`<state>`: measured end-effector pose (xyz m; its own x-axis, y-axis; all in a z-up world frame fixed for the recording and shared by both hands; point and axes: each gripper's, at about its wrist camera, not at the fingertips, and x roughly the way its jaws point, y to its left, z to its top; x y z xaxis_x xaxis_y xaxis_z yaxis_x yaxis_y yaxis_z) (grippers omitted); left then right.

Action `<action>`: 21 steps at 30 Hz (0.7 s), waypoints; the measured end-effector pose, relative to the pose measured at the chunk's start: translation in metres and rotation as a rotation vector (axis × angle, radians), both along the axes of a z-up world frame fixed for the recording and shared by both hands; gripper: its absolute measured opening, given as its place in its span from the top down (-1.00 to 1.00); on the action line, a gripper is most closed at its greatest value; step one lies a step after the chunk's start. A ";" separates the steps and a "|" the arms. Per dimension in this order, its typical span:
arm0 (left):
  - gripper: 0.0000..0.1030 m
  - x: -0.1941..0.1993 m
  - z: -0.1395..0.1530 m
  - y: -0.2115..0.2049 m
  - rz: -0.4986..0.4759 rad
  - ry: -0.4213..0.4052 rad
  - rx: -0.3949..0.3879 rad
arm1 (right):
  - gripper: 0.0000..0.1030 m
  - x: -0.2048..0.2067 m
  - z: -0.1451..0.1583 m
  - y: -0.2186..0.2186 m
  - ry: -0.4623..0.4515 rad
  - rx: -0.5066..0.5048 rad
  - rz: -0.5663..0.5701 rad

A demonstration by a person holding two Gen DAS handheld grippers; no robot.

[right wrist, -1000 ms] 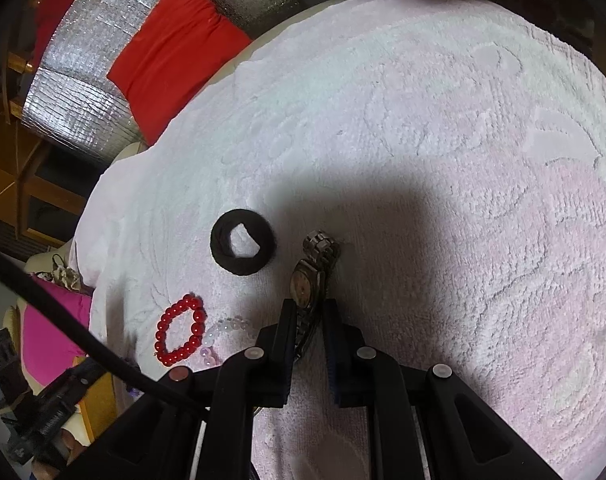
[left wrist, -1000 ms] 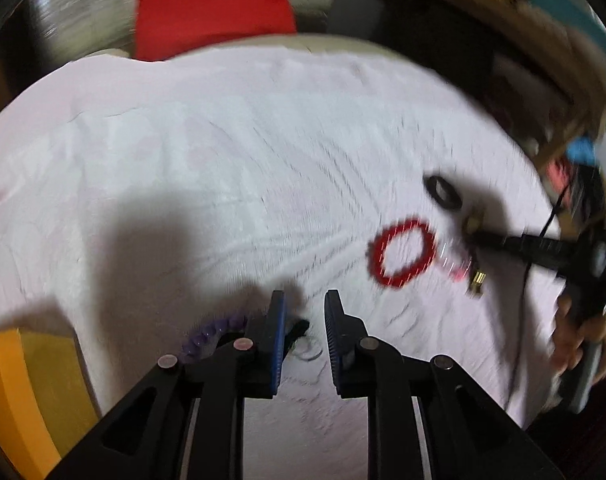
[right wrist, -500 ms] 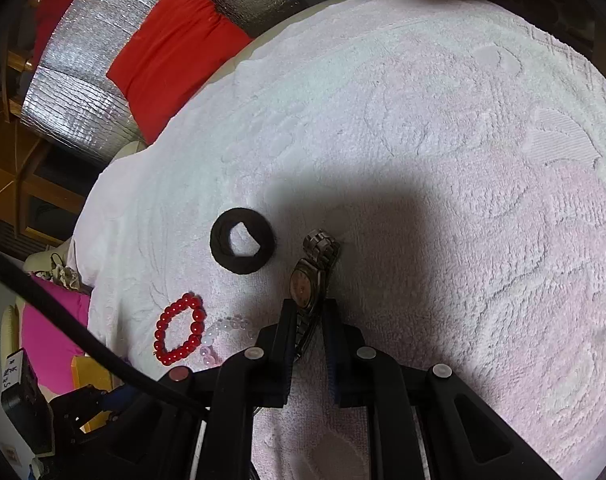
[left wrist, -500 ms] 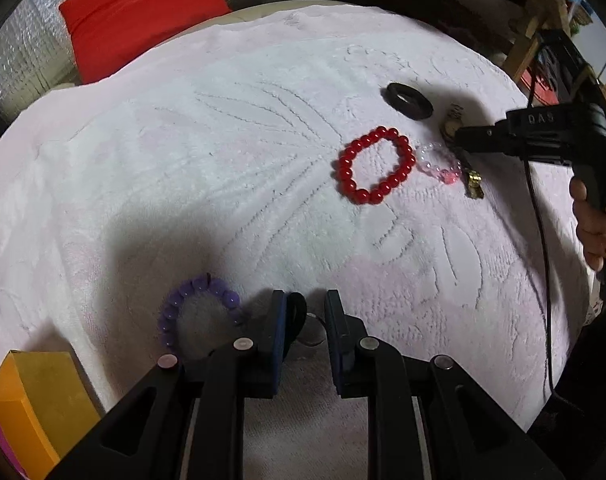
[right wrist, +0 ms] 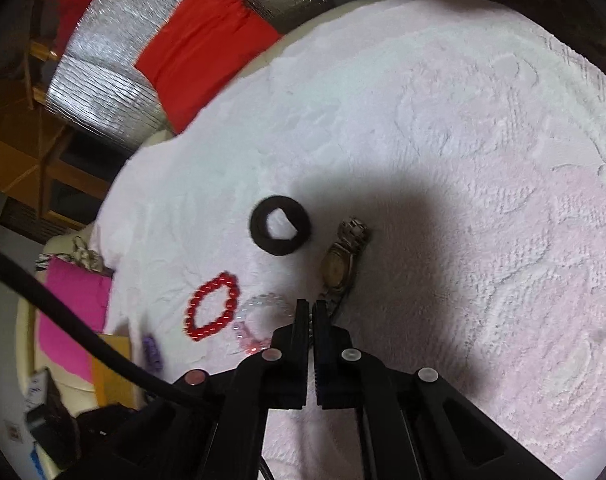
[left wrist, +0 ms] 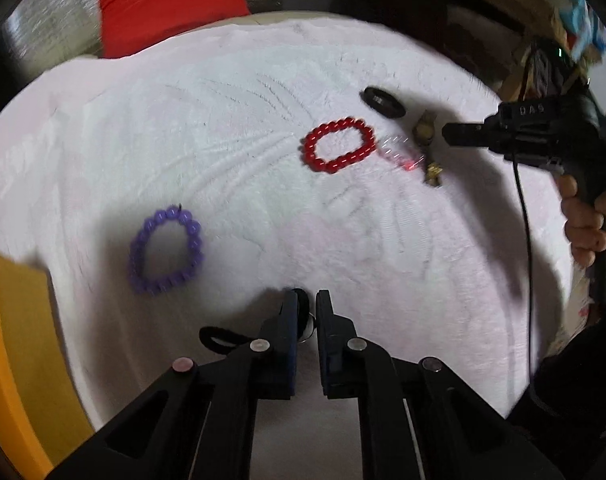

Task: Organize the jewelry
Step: 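Lift the watch with the right tool while the left tool carries the hair tie to the box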

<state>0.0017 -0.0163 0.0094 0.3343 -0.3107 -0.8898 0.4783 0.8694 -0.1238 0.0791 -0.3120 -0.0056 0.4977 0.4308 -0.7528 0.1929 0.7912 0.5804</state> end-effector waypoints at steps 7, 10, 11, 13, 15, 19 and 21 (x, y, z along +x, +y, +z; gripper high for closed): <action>0.83 -0.033 0.024 0.000 0.029 -0.048 -0.114 | 0.95 -0.015 0.011 -0.030 -0.040 0.107 -0.027; 0.83 -0.044 0.032 0.003 0.024 -0.071 -0.140 | 0.95 -0.019 0.012 -0.044 -0.047 0.138 -0.060; 0.83 -0.047 0.034 0.004 0.028 -0.075 -0.148 | 0.95 -0.020 0.011 -0.048 -0.043 0.145 -0.071; 0.83 -0.045 0.039 0.007 0.034 -0.082 -0.171 | 0.87 -0.020 0.008 -0.052 -0.040 0.137 -0.091; 0.83 -0.047 0.041 0.011 0.036 -0.098 -0.191 | 0.87 -0.016 0.004 -0.053 -0.016 0.121 -0.113; 0.83 -0.051 0.037 0.018 0.058 -0.104 -0.237 | 0.22 -0.004 0.000 -0.043 0.007 0.079 -0.111; 0.83 -0.053 0.035 0.023 0.069 -0.107 -0.259 | 0.00 0.002 -0.001 -0.034 -0.003 0.037 -0.113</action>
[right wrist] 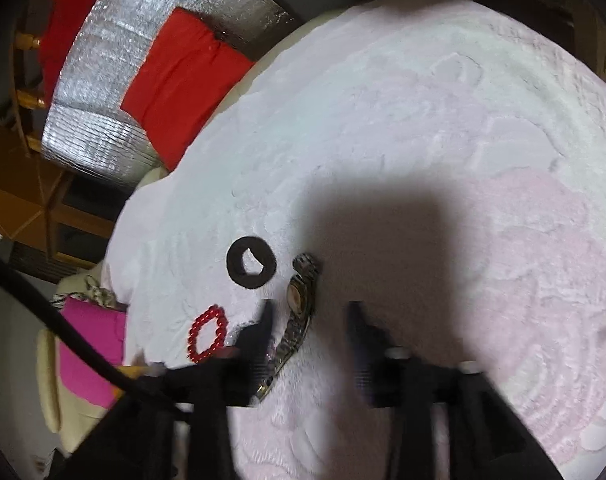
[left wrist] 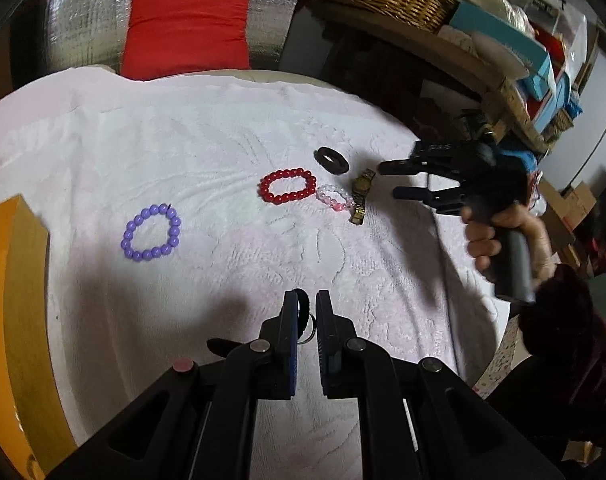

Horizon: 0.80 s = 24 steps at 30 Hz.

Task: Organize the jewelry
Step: 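Lift the watch with the right tool while the left tool carries the hair tie to the box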

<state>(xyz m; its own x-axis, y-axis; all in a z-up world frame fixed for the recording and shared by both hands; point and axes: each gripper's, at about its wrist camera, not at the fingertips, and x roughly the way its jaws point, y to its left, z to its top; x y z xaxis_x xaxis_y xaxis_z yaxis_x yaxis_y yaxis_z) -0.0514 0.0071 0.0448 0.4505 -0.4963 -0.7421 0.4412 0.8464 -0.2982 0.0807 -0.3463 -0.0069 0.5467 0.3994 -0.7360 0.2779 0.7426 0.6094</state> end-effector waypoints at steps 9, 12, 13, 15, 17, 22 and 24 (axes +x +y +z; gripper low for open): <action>0.83 -0.012 -0.007 0.022 0.065 -0.018 -0.067 | 0.26 0.028 0.002 0.050 -0.023 -0.394 -0.050; 0.83 -0.015 -0.008 0.024 0.074 -0.021 -0.078 | 0.61 0.034 0.001 0.075 -0.020 -0.619 -0.028; 0.83 -0.016 -0.007 0.024 0.080 -0.026 -0.076 | 0.61 0.034 0.001 0.079 -0.021 -0.645 -0.019; 0.83 -0.020 -0.003 0.027 0.088 -0.038 -0.082 | 0.62 0.032 0.002 0.083 -0.030 -0.675 -0.014; 0.83 -0.025 0.001 0.029 0.094 -0.056 -0.087 | 0.63 0.029 0.007 0.076 -0.040 -0.628 -0.017; 0.83 -0.040 0.024 0.039 0.129 -0.109 -0.124 | 0.63 0.016 0.027 0.052 -0.096 -0.462 -0.030; 0.83 -0.046 0.035 0.045 0.144 -0.132 -0.133 | 0.63 0.009 0.043 0.052 -0.148 -0.404 -0.028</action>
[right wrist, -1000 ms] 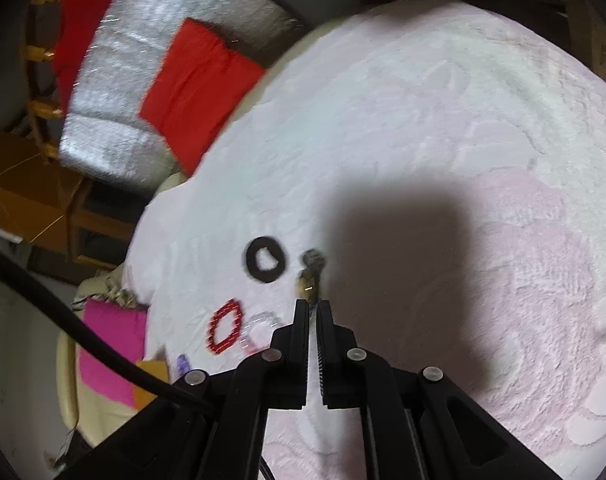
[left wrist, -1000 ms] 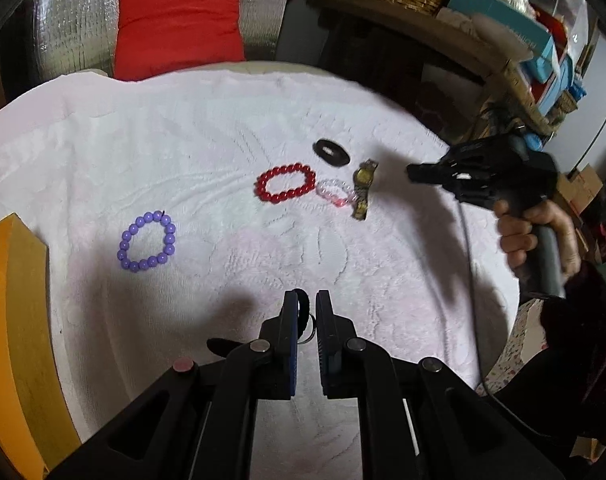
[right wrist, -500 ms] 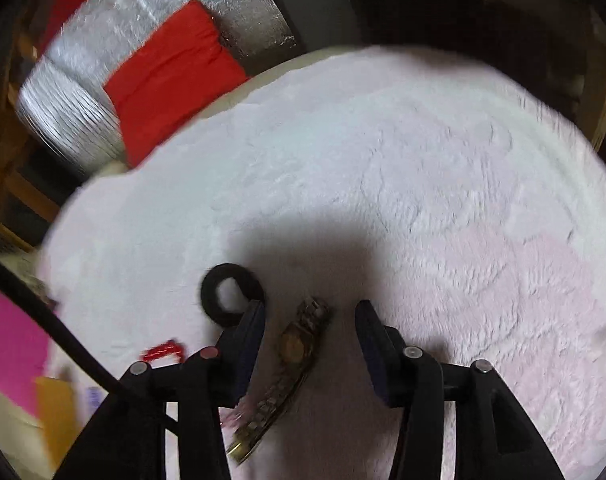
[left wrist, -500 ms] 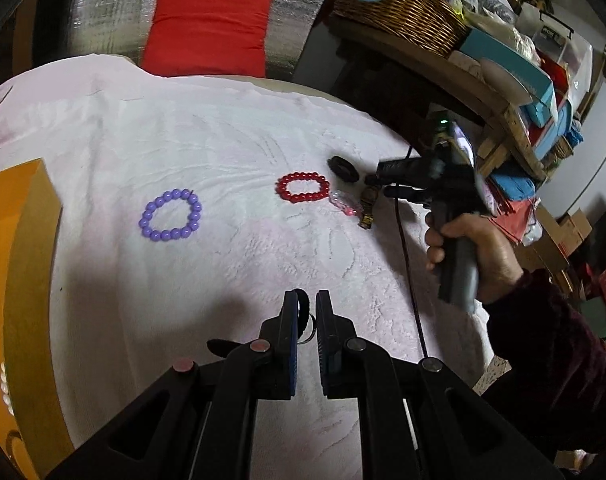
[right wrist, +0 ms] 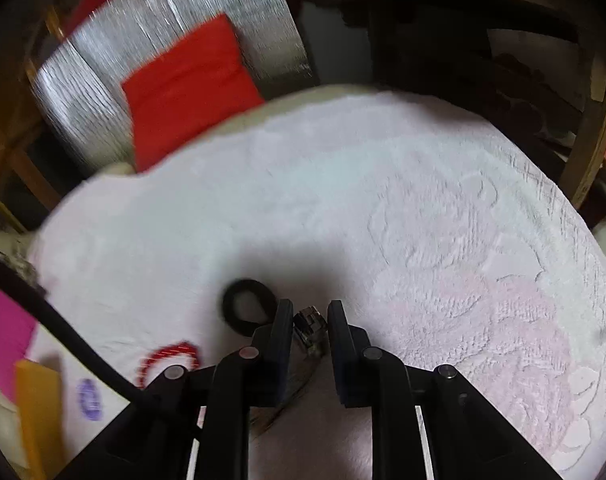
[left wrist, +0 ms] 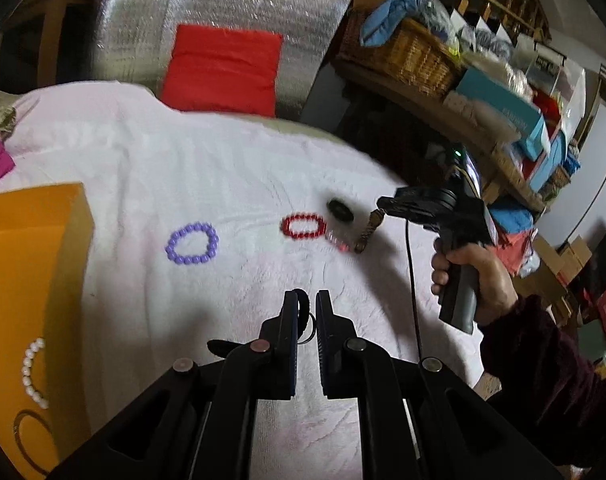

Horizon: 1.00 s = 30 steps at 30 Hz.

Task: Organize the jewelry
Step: 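Lift the watch with the right tool while the left tool carries the hair tie to the box, then open both tools over the orange box to drop the watch and hair tie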

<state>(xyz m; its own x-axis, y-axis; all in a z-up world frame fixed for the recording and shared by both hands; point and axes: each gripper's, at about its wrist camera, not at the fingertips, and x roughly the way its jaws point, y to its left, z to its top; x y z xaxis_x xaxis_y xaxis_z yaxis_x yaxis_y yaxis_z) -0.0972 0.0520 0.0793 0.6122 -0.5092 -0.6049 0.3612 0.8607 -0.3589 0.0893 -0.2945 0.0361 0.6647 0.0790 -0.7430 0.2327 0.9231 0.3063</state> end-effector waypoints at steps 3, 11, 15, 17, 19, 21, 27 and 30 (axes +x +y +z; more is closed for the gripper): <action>0.83 -0.011 0.016 0.009 0.034 -0.033 0.002 | 0.63 -0.013 0.021 -0.001 -0.079 0.071 0.022; 0.82 -0.038 0.046 0.056 0.161 -0.092 0.025 | 0.63 -0.049 0.072 0.051 -0.247 0.159 0.138; 0.82 -0.051 0.050 0.097 0.243 -0.093 0.040 | 0.63 -0.065 0.090 0.105 -0.286 0.230 0.257; 0.82 -0.057 0.046 0.119 0.287 -0.080 0.056 | 0.63 -0.070 0.098 0.144 -0.305 0.260 0.343; 0.82 -0.061 0.039 0.138 0.320 -0.053 0.057 | 0.63 -0.080 0.106 0.184 -0.314 0.285 0.422; 0.82 -0.065 0.029 0.159 0.359 -0.016 0.066 | 0.63 -0.082 0.108 0.225 -0.303 0.322 0.504; 0.82 -0.070 -0.016 0.206 0.440 0.114 0.080 | 0.63 -0.081 0.090 0.330 -0.236 0.352 0.677; 0.82 -0.070 -0.037 0.213 0.453 0.177 0.079 | 0.63 -0.075 0.070 0.375 -0.171 0.351 0.727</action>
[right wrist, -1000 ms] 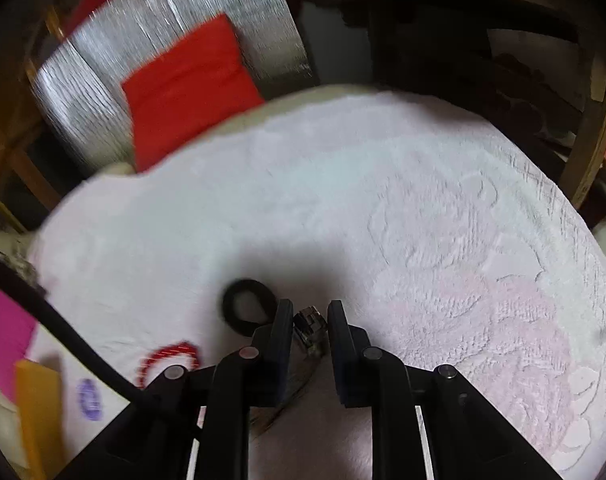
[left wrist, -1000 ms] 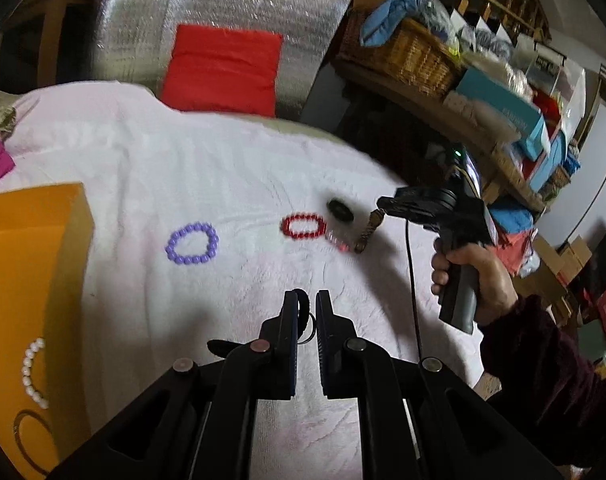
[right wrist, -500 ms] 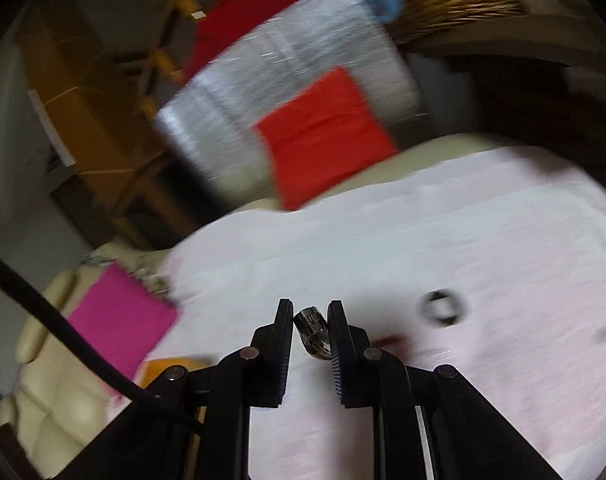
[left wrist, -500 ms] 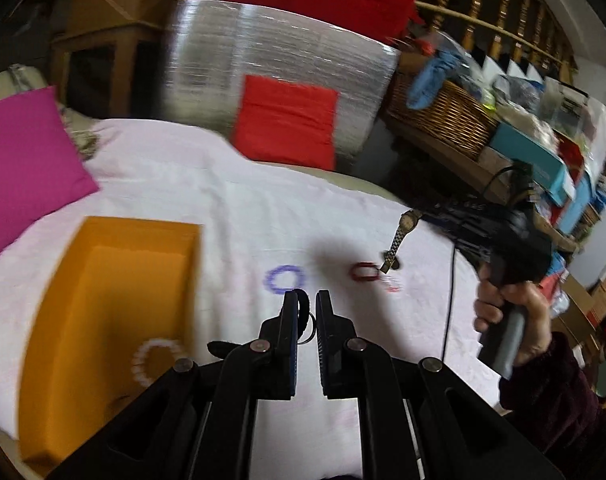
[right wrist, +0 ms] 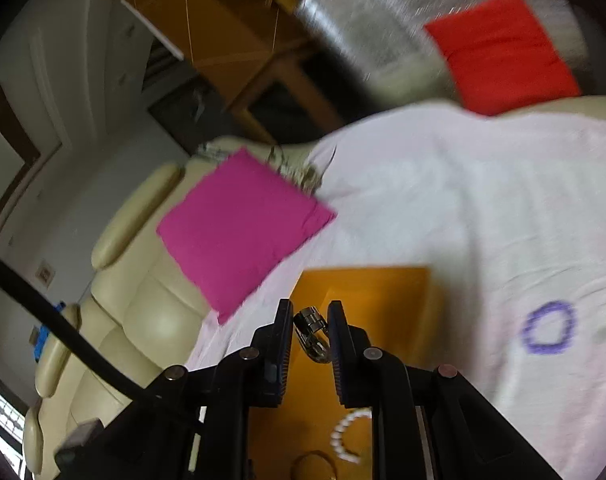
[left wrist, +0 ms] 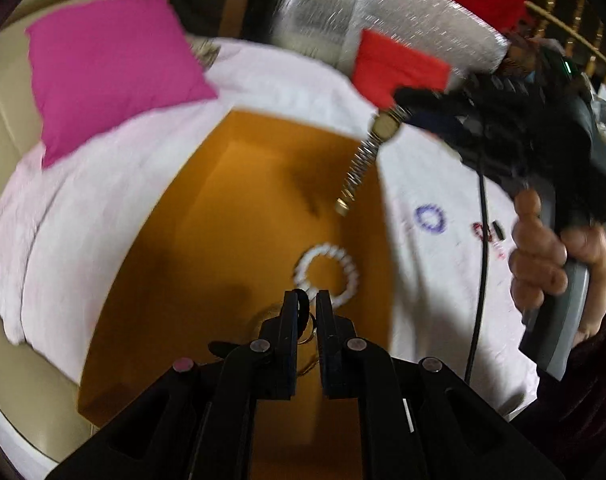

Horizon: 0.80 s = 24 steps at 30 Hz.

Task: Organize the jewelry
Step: 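Open both tools over the orange box to drop the watch and hair tie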

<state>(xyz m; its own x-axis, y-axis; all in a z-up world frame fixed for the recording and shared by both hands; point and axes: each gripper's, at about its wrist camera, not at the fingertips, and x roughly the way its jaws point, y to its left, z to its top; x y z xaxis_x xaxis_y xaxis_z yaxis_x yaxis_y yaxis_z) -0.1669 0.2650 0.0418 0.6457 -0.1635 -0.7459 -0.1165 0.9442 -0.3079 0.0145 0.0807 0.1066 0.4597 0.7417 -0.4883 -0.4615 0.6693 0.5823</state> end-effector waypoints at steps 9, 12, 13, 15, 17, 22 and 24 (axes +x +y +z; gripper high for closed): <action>0.24 0.010 -0.015 0.002 0.039 0.041 0.053 | 0.22 0.040 -0.048 0.065 0.107 -0.083 0.033; 0.10 0.014 -0.008 -0.001 0.048 0.012 0.074 | 0.14 0.037 -0.038 0.048 0.047 -0.073 0.009; 0.09 0.015 -0.006 -0.002 0.049 0.006 0.076 | 0.14 0.036 -0.036 0.040 0.033 -0.080 0.001; 0.06 0.018 0.000 -0.008 0.051 -0.011 0.087 | 0.14 0.031 -0.032 0.023 0.013 -0.103 -0.017; -0.13 0.018 0.011 -0.018 0.054 -0.038 0.112 | 0.14 0.026 -0.027 -0.001 -0.008 -0.119 -0.047; -0.30 0.015 0.040 -0.047 0.057 -0.108 0.189 | 0.14 0.004 -0.015 -0.068 -0.046 -0.137 -0.124; -0.32 0.013 0.052 -0.062 0.053 -0.135 0.229 | 0.14 -0.010 -0.012 -0.098 -0.056 -0.147 -0.153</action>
<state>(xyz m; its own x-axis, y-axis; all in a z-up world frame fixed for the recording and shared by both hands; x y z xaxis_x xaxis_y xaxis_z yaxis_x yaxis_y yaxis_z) -0.1536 0.2028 0.0941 0.7449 0.0365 -0.6662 -0.1406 0.9847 -0.1033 0.0050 -0.0177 0.0947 0.5909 0.5841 -0.5564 -0.3774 0.8098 0.4493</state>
